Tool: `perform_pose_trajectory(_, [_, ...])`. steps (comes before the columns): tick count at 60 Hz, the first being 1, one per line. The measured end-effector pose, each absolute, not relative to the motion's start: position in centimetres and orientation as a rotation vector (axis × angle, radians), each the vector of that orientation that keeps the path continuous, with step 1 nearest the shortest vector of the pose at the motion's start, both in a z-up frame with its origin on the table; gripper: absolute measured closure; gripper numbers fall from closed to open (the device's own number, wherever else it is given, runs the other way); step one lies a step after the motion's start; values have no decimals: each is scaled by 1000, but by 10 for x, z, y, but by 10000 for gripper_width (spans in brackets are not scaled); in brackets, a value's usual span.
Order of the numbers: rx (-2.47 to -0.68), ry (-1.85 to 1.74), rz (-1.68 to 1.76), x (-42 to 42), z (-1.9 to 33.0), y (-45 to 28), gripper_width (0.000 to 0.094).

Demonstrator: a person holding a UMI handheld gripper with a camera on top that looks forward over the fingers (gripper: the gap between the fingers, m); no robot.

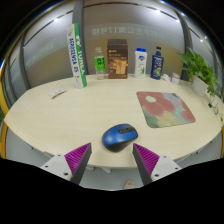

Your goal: Arrange mouse

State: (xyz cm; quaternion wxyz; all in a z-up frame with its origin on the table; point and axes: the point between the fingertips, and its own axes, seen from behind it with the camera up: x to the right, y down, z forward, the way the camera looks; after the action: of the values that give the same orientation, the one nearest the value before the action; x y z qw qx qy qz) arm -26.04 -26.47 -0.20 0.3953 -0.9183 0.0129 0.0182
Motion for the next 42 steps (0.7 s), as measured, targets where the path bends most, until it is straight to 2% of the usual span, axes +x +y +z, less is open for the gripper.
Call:
perform_pose_trajectory(16, [-2343,17,82,-275,-6,-211,94])
perform_pose_trajectory(20, [-2345,4,88,-280,-8,-201,123])
perform_pose_trajectory(26, [-2358,-25,38,-274,-14,-190,274])
perform_pose_trajectory(28, [-2354,-49,-1,-270,-15,-187,391])
perform_pose_trajectory(32, [-2346,-87,3,-273,-14,-185,413])
perform_pose_trajectory(42, [-2355,-192,58,-276,-11,-180,534])
